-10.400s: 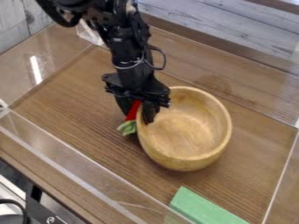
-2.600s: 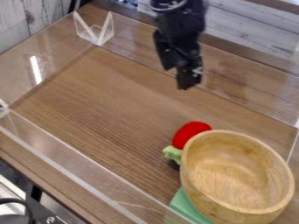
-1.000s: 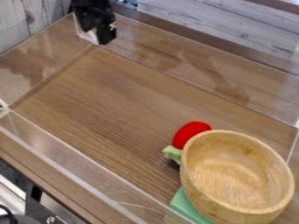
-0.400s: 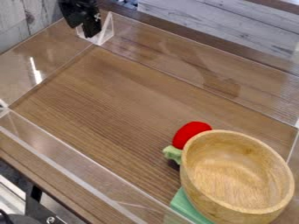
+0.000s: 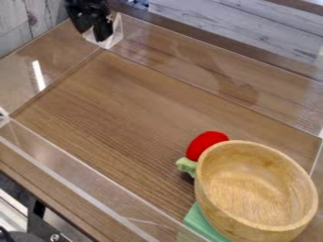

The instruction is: Move the red object to the right side of the table

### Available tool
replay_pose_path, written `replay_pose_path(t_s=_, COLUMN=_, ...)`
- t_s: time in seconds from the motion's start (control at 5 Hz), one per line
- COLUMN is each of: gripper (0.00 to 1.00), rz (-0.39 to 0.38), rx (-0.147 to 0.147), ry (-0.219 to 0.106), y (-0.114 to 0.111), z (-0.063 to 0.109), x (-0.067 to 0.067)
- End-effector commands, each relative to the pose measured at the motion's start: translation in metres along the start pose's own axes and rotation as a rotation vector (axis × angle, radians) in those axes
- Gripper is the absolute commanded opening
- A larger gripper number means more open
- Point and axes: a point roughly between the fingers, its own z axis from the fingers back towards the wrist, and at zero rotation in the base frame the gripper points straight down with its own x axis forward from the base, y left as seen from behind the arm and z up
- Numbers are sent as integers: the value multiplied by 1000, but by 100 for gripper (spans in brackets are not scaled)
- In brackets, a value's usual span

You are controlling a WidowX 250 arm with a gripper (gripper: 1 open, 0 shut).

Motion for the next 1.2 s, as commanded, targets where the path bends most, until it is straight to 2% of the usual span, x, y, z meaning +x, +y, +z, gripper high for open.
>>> replay_pose_path(t_s=0.0, gripper=100, rz=-18, rx=19, ry=-45, y=1, z=27, x=11)
replay_pose_path(t_s=0.2, gripper=100, rz=-36, rx=0, ry=-32, y=-1, z=30, x=10)
replay_pose_path(t_s=0.6, gripper=100, rz=-15, rx=-18, ry=0, y=-15, z=22, x=3)
replay_pose_path(t_s=0.8, gripper=0, rz=-64, rx=-40, ry=7, y=-4, z=23, x=-3)
replay_pose_path(t_s=1.0, gripper=100, rz=-97, rx=-58, ry=13, y=-9, z=25, x=-2)
